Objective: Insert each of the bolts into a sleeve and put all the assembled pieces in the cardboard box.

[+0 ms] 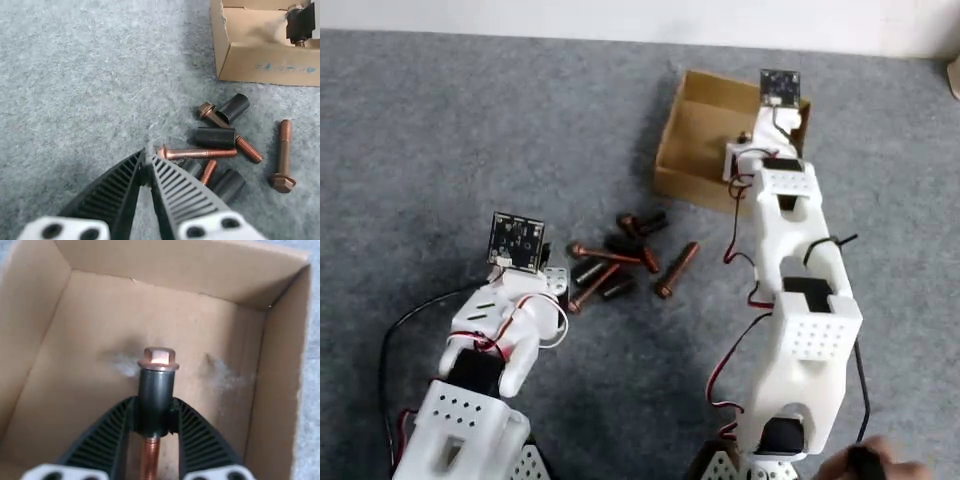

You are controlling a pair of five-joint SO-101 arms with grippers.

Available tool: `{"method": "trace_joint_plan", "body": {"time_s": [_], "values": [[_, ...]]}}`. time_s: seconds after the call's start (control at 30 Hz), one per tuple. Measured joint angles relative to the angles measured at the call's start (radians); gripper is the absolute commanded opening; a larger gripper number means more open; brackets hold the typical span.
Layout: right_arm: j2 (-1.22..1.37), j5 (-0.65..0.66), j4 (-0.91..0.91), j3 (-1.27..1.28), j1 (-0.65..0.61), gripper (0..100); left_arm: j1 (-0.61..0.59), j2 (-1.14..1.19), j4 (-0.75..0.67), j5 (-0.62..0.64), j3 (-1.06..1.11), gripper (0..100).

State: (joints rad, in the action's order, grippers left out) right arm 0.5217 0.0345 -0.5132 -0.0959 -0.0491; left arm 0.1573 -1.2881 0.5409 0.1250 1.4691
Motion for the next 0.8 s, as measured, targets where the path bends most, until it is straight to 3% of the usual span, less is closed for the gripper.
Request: {"method": "trace_joint_plan", "body": {"time_s": [0.17, 0.43, 0.8], "values": [[-0.002, -0.002, 0.002, -0.009, 0.002, 26.2, 0.000, 0.000, 0.000, 0.000, 0.002, 1], [-0.002, -0.002, -0.012, -0.011, 0.005, 26.9, 0.000, 0.000, 0.000, -0.002, 0.003, 1], [-0.121, -0.037, -0.321, -0.048, 0.005, 26.9, 0.000, 0.000, 0.000, -0.002, 0.003, 1]]}}
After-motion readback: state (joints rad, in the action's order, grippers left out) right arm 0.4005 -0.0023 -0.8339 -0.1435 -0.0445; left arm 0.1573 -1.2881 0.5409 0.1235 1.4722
